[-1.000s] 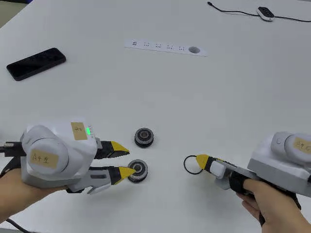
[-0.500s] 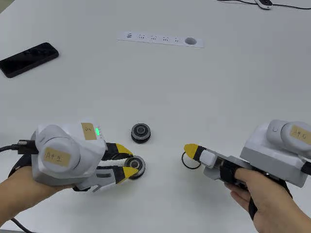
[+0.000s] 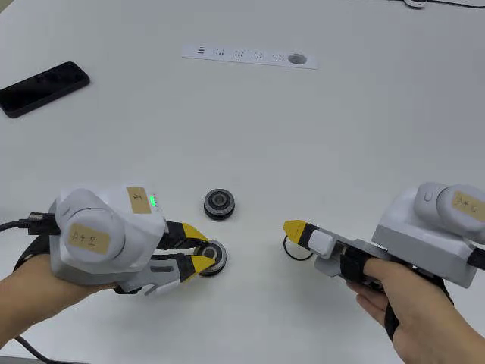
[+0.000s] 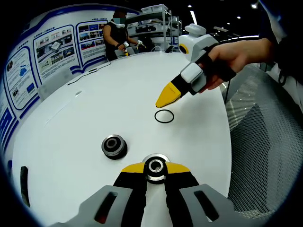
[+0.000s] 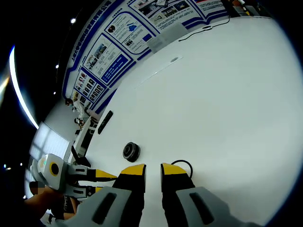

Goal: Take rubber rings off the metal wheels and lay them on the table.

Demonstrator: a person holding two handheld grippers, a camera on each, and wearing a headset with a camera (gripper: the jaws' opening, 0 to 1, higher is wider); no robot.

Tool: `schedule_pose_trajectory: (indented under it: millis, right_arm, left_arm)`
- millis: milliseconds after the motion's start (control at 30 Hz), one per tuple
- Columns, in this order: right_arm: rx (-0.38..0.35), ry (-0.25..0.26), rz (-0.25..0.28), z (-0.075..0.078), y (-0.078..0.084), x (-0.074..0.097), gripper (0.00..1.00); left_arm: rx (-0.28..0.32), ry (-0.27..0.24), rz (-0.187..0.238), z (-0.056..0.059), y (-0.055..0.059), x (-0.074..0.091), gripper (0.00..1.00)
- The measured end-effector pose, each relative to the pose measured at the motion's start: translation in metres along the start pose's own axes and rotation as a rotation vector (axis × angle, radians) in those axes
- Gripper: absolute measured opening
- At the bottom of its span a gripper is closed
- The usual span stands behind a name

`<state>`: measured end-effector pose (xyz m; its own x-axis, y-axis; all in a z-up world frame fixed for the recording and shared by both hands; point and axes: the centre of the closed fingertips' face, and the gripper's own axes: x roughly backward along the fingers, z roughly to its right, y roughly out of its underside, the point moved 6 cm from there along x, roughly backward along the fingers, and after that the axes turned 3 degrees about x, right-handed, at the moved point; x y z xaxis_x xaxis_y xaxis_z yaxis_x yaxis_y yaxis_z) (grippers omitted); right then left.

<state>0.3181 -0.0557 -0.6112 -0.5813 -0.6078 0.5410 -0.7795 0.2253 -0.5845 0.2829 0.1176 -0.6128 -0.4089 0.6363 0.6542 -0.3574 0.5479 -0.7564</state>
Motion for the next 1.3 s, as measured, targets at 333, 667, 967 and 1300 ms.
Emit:
schedule_pose_trajectory:
  millis: [333, 667, 967, 1300]
  right_arm:
    - [-0.006, -0.011, -0.002, -0.004, 0.0, -0.001, 0.13]
    - [0.002, -0.12, -0.032, -0.02, 0.01, -0.009, 0.13]
    - [-0.009, -0.242, -0.103, -0.044, 0.037, -0.022, 0.24]
    - [-0.062, -0.287, -0.152, -0.053, 0.054, -0.031, 0.33]
  left_arm:
    - [-0.01, 0.003, -0.013, 0.0, 0.004, 0.0, 0.14]
    - [-0.032, 0.013, -0.052, -0.001, 0.001, -0.001, 0.13]
    - [-0.041, 0.02, -0.025, -0.001, 0.003, -0.001, 0.12]
    - [-0.037, 0.022, -0.02, -0.001, 0.003, -0.002, 0.12]
